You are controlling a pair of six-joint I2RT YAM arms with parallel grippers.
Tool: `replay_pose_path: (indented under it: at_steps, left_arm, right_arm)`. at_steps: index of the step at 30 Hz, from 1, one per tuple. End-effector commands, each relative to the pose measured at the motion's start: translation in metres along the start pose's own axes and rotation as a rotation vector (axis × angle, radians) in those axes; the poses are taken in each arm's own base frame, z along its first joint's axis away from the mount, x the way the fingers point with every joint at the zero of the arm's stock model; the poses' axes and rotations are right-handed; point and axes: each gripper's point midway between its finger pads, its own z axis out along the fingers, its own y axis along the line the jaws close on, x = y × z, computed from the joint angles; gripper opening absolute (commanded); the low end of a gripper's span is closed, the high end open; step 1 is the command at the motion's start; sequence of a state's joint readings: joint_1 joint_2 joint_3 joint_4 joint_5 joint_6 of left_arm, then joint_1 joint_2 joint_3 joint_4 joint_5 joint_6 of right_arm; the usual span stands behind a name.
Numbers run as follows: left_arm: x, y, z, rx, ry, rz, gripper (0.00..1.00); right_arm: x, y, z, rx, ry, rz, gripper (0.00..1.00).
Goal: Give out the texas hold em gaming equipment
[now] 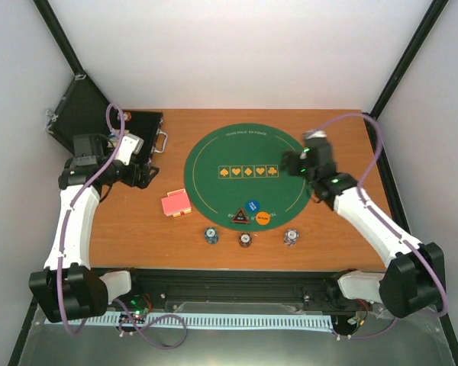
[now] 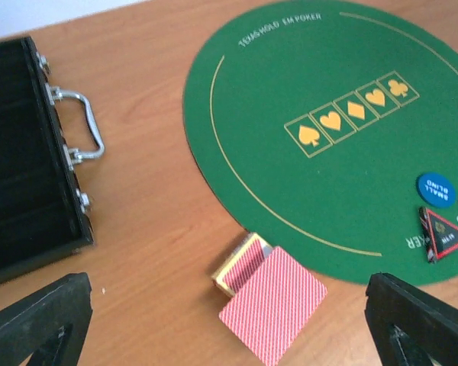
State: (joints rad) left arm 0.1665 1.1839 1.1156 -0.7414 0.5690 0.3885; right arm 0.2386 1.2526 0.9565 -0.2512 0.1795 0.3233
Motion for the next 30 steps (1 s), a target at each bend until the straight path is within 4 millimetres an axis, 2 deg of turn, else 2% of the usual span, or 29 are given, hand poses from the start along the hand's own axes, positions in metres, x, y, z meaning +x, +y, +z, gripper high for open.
replay_pose_path:
  at_steps: [1, 4, 6, 11, 15, 17, 22, 30]
  left_arm:
    - [0.022, -0.006, -0.015, -0.020, 0.081, -0.002, 1.00]
    - [0.027, -0.012, -0.021, -0.018, 0.090, -0.011, 1.00]
    - [0.028, -0.013, -0.026, -0.029, 0.090, -0.016, 1.00]
    - [0.035, -0.010, -0.029, -0.059, 0.128, -0.013, 1.00]
    - [0.045, -0.011, -0.025, -0.040, 0.167, -0.019, 1.00]
    - [0.051, -0.009, -0.021, -0.041, 0.187, -0.020, 1.00]
    - [0.060, -0.009, -0.018, -0.031, 0.224, -0.021, 1.00]
    - [0.056, -0.012, -0.021, -0.025, 0.212, -0.014, 1.00]
  right_arm:
    - [0.069, 0.080, -0.028, -0.139, 0.188, -0.204, 0.94]
    - [0.109, 0.121, -0.048, -0.227, 0.267, -0.294, 0.88]
    - [0.136, 0.142, -0.057, -0.273, 0.339, -0.344, 0.80]
    - [0.201, 0.166, -0.060, -0.308, 0.498, -0.421, 0.69]
    - [0.243, 0.170, -0.051, -0.288, 0.600, -0.467, 0.56]
    - [0.256, 0.169, -0.046, -0.276, 0.634, -0.485, 0.55]
    - [0.262, 0.174, -0.042, -0.289, 0.651, -0.501, 0.55]
    - [0.278, 0.176, -0.029, -0.269, 0.693, -0.561, 0.51]
